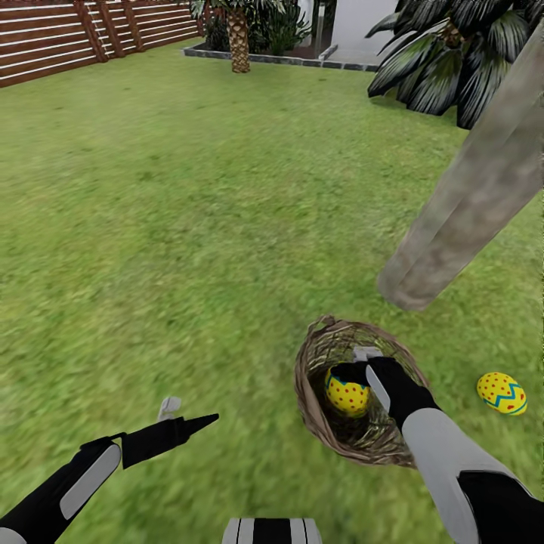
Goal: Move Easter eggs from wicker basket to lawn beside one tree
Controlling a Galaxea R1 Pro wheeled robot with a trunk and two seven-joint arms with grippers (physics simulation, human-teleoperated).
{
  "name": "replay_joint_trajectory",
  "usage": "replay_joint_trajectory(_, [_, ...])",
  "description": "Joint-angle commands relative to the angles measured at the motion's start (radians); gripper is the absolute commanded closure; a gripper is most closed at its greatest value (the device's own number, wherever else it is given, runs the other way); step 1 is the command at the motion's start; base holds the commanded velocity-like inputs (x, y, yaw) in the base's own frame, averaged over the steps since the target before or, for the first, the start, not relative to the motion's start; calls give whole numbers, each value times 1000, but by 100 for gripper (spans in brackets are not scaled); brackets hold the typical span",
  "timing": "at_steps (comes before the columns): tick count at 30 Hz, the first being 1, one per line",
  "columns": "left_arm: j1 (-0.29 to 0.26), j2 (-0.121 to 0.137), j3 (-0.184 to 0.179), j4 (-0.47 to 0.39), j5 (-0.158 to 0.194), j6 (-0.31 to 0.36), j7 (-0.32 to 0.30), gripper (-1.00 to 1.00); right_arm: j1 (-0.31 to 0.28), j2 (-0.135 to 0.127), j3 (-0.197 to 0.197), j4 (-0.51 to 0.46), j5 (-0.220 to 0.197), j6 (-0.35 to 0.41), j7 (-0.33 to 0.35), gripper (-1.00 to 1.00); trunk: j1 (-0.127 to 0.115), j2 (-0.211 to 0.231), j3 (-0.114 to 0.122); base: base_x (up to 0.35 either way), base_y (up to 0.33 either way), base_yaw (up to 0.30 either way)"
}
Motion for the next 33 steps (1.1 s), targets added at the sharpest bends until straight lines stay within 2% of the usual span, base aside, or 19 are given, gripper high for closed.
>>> replay_joint_trajectory(1, [0, 0, 0, 1, 1, -1, -1, -100, 0, 0, 1, -23, 0, 21, 0, 100, 0, 0, 2, -1, 0, -86])
replay_joint_trajectory(6, [0, 1, 0, 2, 2, -2, -2, -100, 0, 0, 1, -37, 0, 34, 0, 100, 0, 0, 9, -2, 0, -87])
replay_joint_trajectory(9, [0, 0, 0, 0, 2, -3, -13, -100, 0, 0, 4, -37, 0, 34, 0, 100, 0, 0, 14, -254, 0, -84])
replay_joint_trajectory(11, [0, 1, 0, 3, 2, -4, -32, -100, 1, 0, 50, -37, 0, 34, -1, 100, 0, 0, 17, -118, 0, -79])
replay_joint_trajectory(13, [1, 2, 0, 8, 2, -6, -38, -100, 1, 0, 68, -37, 0, 34, -1, 100, 0, 0, 20, -13, 0, -79])
replay_joint_trajectory(23, [4, -1, -3, 13, 2, -8, -42, -100, 1, 0, 69, -38, 0, 35, 2, 100, 0, 0, 36, -77, -4, -79])
replay_joint_trajectory(27, [3, -16, 0, 0, 1, 46, -34, -100, 1, 0, 71, -68, -1, 47, 2, 100, -15, 28, 52, 0, 0, -28])
replay_joint_trajectory(30, [3, -17, 2, 1, 1, 50, -34, -100, 1, 0, 72, -70, -1, 51, 2, 100, -27, 49, 61, 0, 0, 0])
replay_joint_trajectory(33, [3, -17, 27, 3, 4, 51, -34, -100, 1, 0, 73, -71, 0, 51, 2, 100, -38, 70, 71, -138, 0, 0])
